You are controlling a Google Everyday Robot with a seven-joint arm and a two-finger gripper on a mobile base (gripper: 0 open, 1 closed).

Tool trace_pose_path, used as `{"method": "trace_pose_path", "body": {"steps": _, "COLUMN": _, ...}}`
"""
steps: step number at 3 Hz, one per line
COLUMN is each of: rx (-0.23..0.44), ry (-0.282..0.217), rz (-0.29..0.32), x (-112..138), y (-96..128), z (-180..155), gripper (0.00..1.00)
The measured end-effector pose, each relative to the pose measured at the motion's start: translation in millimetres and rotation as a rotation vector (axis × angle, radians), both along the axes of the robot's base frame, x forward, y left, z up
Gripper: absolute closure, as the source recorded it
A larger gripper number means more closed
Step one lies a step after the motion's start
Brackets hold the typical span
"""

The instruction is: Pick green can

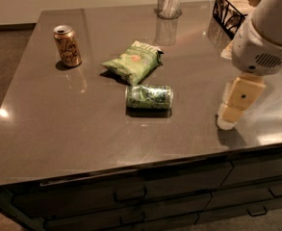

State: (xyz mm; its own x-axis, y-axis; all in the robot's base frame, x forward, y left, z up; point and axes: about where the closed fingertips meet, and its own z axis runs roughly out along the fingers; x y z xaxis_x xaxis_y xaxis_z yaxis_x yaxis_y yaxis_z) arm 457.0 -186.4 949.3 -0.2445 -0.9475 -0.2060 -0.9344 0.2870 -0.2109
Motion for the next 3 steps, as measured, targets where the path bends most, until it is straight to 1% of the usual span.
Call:
{"method": "trace_pose_path", "body": {"steps": 1, "rx": 0.009, "ry": 0.025, "rz": -0.020, "x": 5, "y": 14, "z": -13, "gripper": 0.00}}
{"method": "trace_pose_path", "body": {"steps": 2, "rx": -0.002, "ry": 0.049, "rz": -0.007, "x": 15, "y": 49, "z": -28, "gripper": 0.00}}
{"method": "trace_pose_path", "body": {"steps": 3, "rx": -0.040, "ry": 0.061, "rz": 0.036, "x": 27, "y": 85, "z": -43, "gripper": 0.00}}
